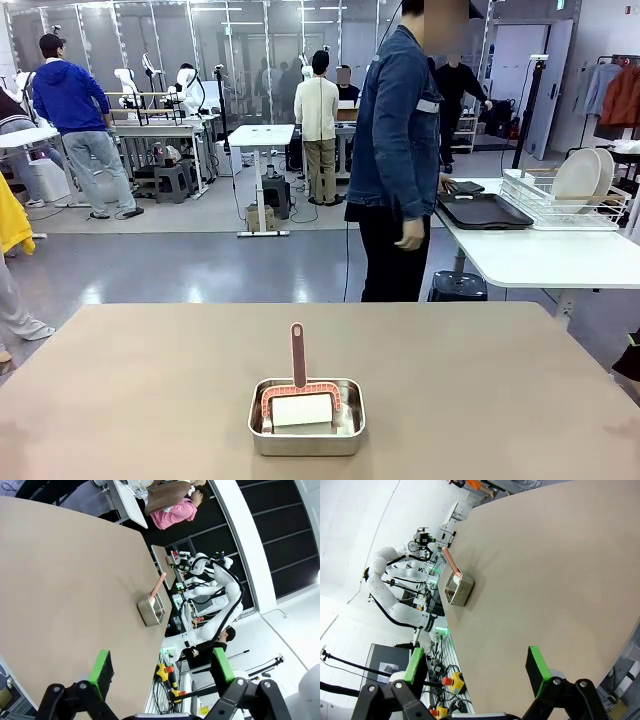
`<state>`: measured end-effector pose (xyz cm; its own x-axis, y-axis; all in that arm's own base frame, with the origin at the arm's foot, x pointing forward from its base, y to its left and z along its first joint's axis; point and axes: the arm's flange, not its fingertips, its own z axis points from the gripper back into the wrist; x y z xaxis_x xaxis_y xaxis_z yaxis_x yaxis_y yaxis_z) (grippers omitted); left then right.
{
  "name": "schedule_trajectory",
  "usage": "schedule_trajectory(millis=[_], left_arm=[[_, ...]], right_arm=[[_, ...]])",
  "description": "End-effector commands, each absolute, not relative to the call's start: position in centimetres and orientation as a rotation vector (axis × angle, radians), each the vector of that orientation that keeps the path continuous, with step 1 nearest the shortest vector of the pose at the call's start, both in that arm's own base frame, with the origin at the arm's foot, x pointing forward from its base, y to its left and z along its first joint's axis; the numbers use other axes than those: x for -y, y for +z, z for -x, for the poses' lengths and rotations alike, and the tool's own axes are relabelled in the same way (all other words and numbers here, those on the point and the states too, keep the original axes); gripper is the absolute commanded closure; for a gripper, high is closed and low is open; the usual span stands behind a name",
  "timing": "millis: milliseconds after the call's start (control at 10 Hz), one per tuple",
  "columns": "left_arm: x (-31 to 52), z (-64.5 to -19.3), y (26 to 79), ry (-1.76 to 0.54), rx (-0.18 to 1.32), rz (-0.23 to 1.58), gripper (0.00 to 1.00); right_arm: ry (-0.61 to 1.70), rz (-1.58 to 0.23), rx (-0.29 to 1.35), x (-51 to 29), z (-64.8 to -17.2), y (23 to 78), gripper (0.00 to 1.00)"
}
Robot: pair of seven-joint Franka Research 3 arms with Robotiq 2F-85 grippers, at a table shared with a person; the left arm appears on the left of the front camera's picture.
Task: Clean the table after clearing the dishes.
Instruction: Place the Lint Roller back on top of the Airtight Container.
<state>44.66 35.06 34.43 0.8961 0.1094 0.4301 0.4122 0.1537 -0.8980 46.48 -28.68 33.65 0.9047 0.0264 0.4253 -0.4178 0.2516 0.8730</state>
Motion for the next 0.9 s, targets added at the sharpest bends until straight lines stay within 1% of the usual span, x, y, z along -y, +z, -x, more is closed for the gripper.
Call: schedule_trajectory(millis=[0, 800], left_arm=[[-34.8, -43.92, 34.71, -0.22, 0.441, 1.414, 0.0], [-34.8, -43.92, 34.71, -0.22, 0.441, 1.414, 0.0]], right_arm=[[0.327, -1.282, 0.366, 28.39, -46.17, 33.75, 0.0], [0.327, -1.282, 0.366, 28.39, -46.17, 33.75, 0.0]])
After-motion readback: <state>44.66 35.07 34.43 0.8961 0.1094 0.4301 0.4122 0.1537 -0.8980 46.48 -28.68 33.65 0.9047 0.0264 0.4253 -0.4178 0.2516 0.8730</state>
